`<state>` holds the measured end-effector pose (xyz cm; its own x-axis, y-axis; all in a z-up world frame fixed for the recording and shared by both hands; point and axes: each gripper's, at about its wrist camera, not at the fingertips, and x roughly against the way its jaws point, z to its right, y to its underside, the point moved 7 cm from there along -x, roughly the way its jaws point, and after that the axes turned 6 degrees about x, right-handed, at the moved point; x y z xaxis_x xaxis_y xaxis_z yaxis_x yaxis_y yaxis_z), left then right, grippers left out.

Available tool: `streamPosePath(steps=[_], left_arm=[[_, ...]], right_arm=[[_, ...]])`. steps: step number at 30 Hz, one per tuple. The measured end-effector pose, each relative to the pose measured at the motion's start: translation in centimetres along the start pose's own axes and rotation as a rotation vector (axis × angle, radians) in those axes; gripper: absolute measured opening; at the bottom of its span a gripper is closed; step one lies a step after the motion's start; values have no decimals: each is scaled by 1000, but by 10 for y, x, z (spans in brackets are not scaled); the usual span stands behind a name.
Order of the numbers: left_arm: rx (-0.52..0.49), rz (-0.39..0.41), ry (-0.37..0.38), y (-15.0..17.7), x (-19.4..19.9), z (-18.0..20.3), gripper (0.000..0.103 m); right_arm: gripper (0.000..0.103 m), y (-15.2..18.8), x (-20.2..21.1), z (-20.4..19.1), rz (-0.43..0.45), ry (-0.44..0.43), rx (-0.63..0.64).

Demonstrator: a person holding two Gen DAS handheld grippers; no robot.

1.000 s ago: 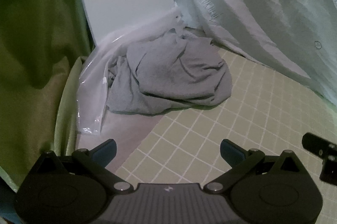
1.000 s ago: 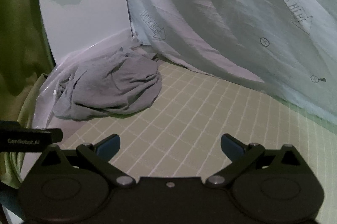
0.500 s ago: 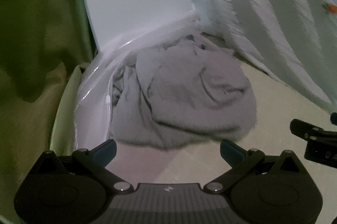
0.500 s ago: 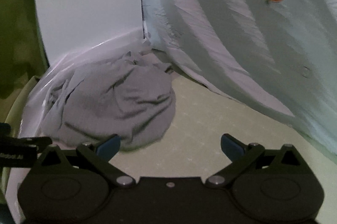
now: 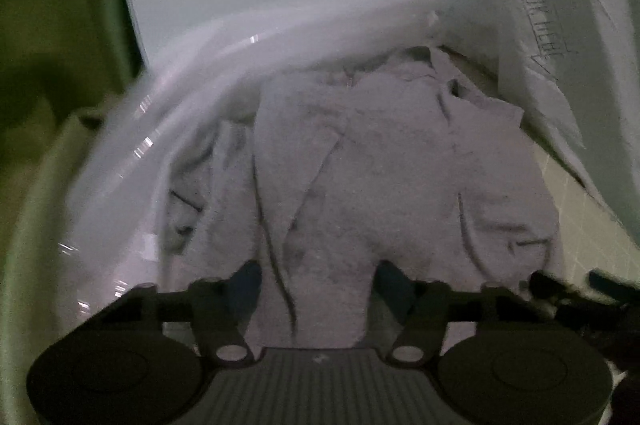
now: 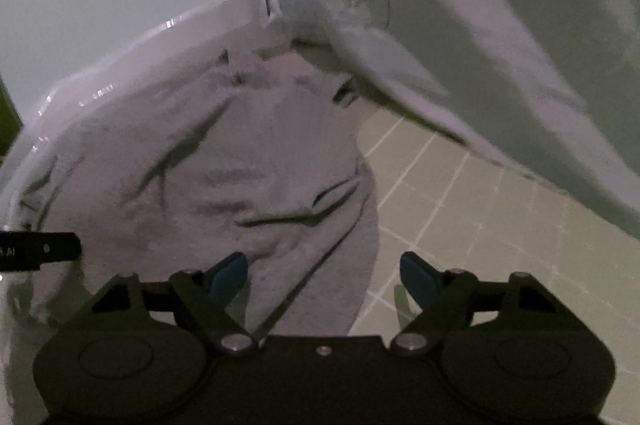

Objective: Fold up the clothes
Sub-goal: 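Grasp the crumpled grey hoodie with both grippers and lift it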

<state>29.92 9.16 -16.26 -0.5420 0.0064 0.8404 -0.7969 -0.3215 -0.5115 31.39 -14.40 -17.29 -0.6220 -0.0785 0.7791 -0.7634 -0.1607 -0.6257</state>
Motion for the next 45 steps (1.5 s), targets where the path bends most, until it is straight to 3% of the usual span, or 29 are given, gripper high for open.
streamPosePath(steps=[2,3,5,8,13,16,19,29,36,41,45], left_arm=[[3,2,19,3,-1,1,48],[-6,12,17,4,-1,2,43],[-25,29,3,6,1,4,35],[-11,40,3,6,8,5,22],[-32,32,37,22,28,16,17],[-71,0,70,55,46,37,17],[-134,-42,109,101,65,66,17],[-297,-154,234,285,126,198,18],[-426,-197,305,381,151,286,18],[-477,-220,333,402,147,334,17],[-478,-234,335,402,134,358,17]], right_arm=[[63,5,-11,-1,-22,-34,-14],[61,7,-12,-2,-13,-61,-21],[26,10,-7,-5,21,-113,14],[13,19,1,-5,42,-132,54],[11,44,31,16,53,-105,26],[11,73,67,38,62,-72,19],[11,113,107,74,51,-38,3],[11,293,242,216,-46,98,-203],[11,389,326,305,-59,191,-345],[11,428,341,354,-69,223,-459],[12,435,340,368,-63,220,-508]])
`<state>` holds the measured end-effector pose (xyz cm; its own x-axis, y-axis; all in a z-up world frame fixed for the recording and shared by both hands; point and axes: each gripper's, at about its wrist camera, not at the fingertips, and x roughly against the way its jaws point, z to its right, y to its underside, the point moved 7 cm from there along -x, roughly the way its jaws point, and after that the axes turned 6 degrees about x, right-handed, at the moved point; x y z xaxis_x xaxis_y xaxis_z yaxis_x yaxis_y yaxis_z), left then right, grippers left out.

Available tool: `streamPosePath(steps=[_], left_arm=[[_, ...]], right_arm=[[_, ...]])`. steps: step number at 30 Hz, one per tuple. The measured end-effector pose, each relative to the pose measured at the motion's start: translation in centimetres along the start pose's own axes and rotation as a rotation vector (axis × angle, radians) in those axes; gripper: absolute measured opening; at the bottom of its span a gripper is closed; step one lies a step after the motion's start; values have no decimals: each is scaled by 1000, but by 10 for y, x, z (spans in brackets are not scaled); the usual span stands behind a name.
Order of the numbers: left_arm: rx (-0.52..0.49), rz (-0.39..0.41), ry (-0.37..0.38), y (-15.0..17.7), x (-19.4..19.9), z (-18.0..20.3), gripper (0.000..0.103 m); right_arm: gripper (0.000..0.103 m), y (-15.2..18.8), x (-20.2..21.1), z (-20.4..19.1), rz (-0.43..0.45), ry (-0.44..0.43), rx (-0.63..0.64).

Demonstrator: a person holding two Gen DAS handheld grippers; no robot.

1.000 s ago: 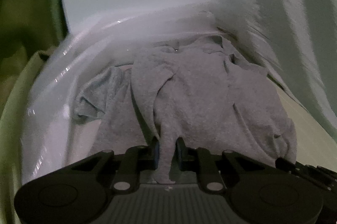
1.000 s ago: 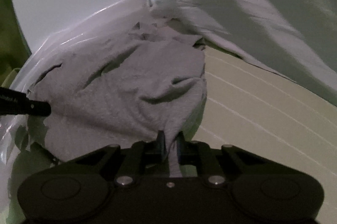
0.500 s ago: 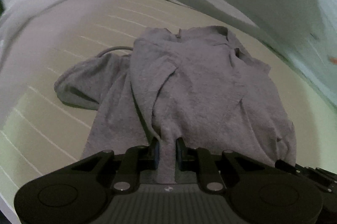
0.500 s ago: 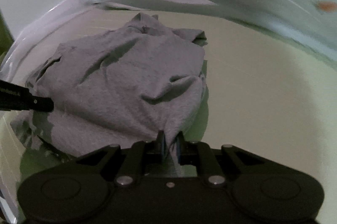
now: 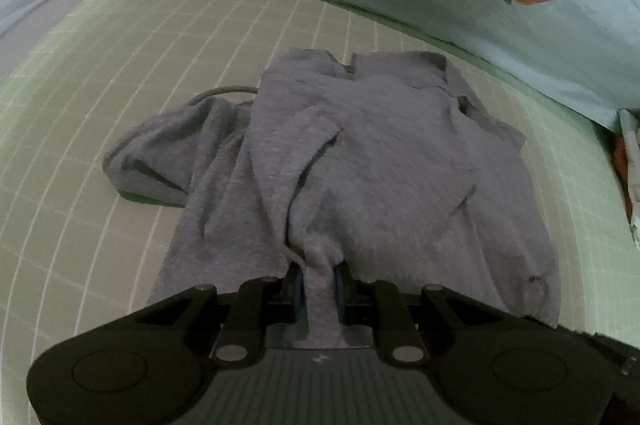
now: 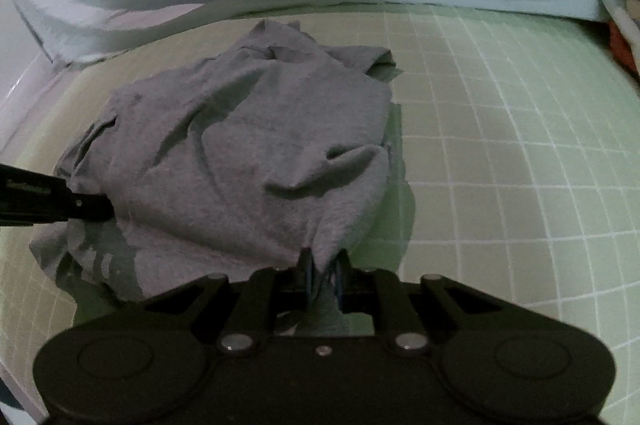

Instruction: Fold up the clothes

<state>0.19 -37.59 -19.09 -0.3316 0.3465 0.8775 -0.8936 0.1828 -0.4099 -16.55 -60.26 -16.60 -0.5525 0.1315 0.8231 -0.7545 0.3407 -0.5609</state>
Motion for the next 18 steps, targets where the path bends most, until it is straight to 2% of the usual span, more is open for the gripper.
streamPosePath(steps=[4,7,12,16,18], left_arm=[[20,19,8,-20,-7,5,17],[31,49,-13,-58,-22,16,17],[52,88,-54,-119,-45,20,18],[-1,129,-73,-124,-34,21,27],[-9,158,-70,-120,-23,21,37]], right_arm=[[12,-13,-22,-7,-19,-20,6],[12,-31,-37,-14,-4,-49,38],[16,-81,-74,-25,-7,-105,27],[39,-107,-68,-11,22,-86,-19],[45,-110,-58,7,46,-65,-71]])
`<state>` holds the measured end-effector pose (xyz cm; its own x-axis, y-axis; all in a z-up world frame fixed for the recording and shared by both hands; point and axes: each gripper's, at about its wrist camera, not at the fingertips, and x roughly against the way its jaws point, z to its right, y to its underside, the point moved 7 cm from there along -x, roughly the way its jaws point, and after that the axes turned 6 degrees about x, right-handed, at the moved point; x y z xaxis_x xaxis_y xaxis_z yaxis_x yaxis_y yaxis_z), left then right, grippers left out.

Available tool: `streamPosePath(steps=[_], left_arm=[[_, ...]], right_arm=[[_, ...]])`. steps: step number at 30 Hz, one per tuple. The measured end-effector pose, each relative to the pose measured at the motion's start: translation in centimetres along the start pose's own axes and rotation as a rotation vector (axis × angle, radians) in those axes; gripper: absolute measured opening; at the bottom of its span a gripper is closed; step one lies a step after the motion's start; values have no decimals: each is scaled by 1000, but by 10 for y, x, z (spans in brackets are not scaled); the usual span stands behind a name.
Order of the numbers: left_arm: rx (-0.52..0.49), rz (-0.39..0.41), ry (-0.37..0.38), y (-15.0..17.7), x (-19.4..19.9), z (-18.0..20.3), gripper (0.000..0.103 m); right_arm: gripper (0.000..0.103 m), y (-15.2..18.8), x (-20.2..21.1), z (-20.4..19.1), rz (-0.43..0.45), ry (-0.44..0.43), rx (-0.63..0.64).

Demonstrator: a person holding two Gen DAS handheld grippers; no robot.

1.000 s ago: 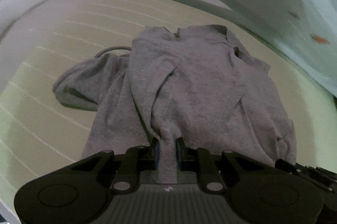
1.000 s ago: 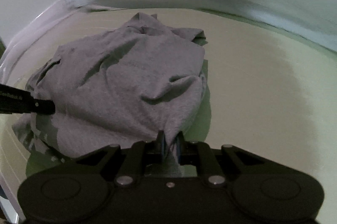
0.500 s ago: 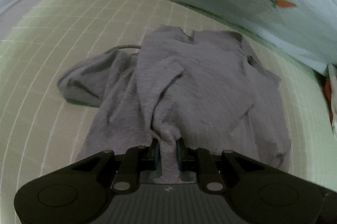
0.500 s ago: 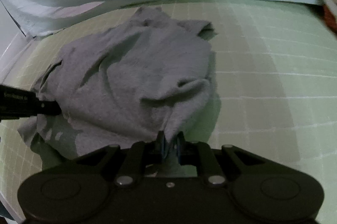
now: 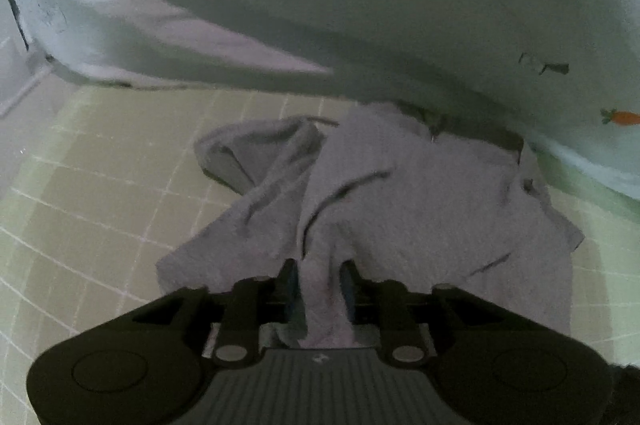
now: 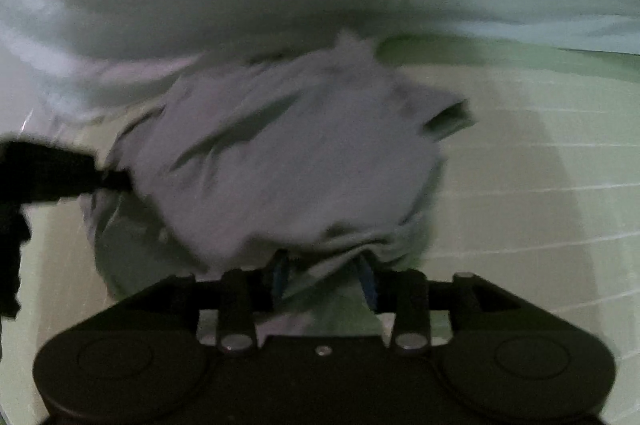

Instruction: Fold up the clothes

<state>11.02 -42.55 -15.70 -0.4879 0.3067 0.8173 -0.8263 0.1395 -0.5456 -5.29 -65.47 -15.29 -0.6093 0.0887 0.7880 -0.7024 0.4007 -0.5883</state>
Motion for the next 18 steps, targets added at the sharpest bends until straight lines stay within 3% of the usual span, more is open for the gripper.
streamPosePath(steps=[2,5,9,16,18], left_arm=[[5,24,4,3,10,0,43],[2,52,12,-5,14,5,48],[-57,87,19,-20,8,20,59],[-118,45,35,-39,-38,46,60],[-127,35,39,-38,-48,51,55]], right_arm=[[53,-4,8,24,23,34,-70],[53,-16,8,51,41,84,-115],[52,-44,-6,63,71,104,-85],[44,-91,-45,49,104,98,50],[42,-99,-58,44,100,81,74]])
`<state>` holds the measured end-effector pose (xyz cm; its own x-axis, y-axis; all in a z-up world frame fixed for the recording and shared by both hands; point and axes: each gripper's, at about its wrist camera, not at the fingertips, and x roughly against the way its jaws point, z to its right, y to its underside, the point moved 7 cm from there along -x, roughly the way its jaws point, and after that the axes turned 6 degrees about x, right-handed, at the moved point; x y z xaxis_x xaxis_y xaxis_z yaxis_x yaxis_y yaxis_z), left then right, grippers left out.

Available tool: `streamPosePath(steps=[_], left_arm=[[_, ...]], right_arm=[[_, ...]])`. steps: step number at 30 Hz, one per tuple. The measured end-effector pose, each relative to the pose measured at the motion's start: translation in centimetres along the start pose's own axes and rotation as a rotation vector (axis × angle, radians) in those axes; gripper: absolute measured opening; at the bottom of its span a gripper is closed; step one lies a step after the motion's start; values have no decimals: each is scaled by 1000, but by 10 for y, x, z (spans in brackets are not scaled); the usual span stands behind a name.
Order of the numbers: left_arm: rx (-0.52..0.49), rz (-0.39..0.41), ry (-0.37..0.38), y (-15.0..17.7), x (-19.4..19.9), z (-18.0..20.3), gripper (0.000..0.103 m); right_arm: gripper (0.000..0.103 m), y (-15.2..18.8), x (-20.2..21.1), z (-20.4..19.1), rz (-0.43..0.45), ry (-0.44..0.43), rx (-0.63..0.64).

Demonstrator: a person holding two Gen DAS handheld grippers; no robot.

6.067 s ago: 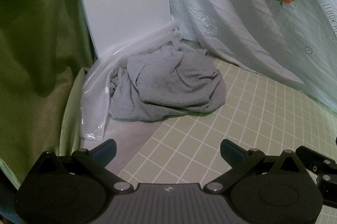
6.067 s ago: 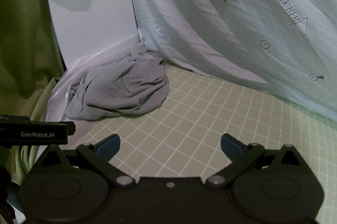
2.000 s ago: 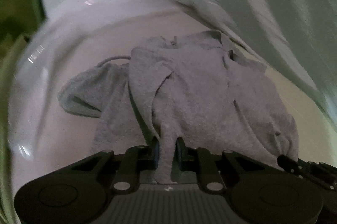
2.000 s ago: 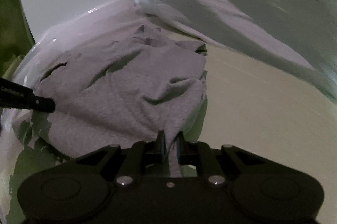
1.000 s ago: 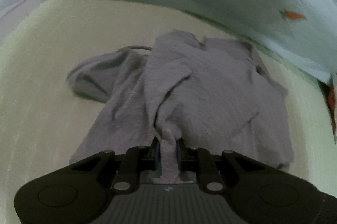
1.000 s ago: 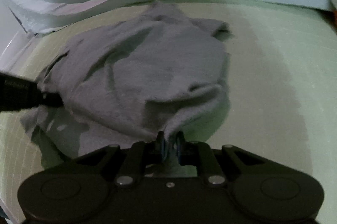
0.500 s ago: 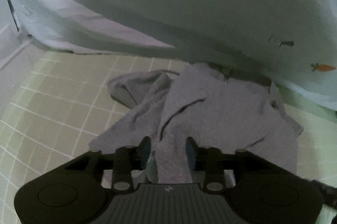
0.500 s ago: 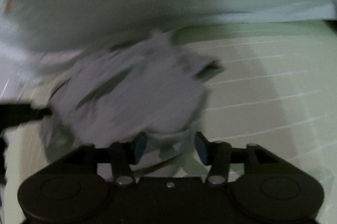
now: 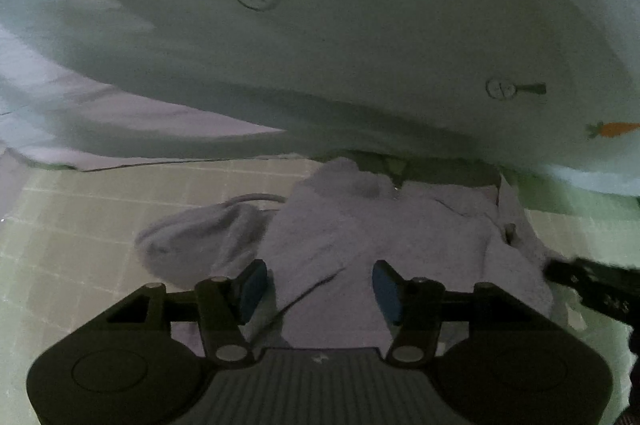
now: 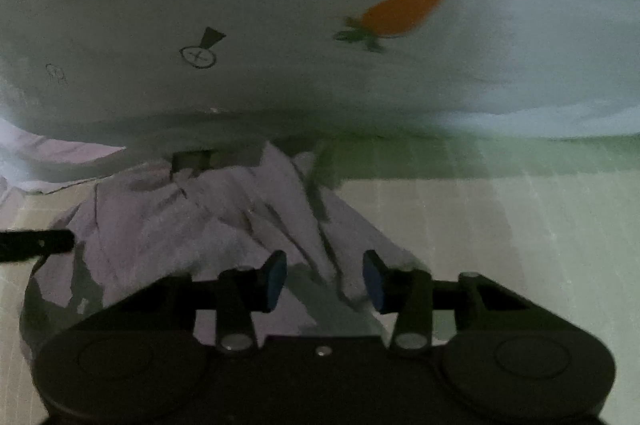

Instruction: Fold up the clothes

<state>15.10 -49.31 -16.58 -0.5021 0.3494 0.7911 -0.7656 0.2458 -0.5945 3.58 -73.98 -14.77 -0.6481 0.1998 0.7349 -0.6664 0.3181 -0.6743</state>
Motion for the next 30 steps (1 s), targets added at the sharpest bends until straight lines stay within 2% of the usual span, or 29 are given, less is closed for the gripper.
streamPosePath(steps=[1,3,4,5,6,11,15,18,21,23,24,25,26,27,28,29,30], left_arm=[[7,3,-1,1,-2,0,50],[17,8,-20,3,0,-3,18],[17,15,-29,3,2,-5,16],[21,23,-19,3,5,-7,11],[28,33,-14,3,11,-9,9],[80,99,5,3,54,-18,7],[131,155,35,13,107,-25,7],[151,175,7,30,134,-35,7],[215,121,-40,55,125,-56,8],[249,61,-81,72,109,-63,9],[254,44,-102,77,106,-62,12],[255,31,-120,82,104,-61,14],[251,35,-118,86,106,-57,15],[244,45,-109,88,109,-52,22],[231,51,-93,90,111,-45,25],[220,53,-80,93,113,-40,27],[217,53,-73,95,114,-37,28]], right_arm=[[40,-3,-6,-3,-1,-10,12],[34,-6,-17,-8,-13,-22,47],[24,-6,-21,-10,-24,-29,65],[10,-5,-23,-10,-29,-32,79],[6,-5,-21,-9,-23,-29,88],[3,0,15,14,46,7,70],[3,8,73,40,115,50,11],[3,24,124,65,150,74,-45],[3,51,152,80,119,57,-83],[4,72,149,84,63,33,-116],[5,82,144,85,30,29,-133],[10,88,141,86,8,42,-143],[23,94,138,87,-13,56,-152],[34,98,137,87,-23,69,-155],[56,99,138,86,-14,80,-147],[74,99,140,85,-6,91,-138],[81,100,141,84,2,102,-130]])
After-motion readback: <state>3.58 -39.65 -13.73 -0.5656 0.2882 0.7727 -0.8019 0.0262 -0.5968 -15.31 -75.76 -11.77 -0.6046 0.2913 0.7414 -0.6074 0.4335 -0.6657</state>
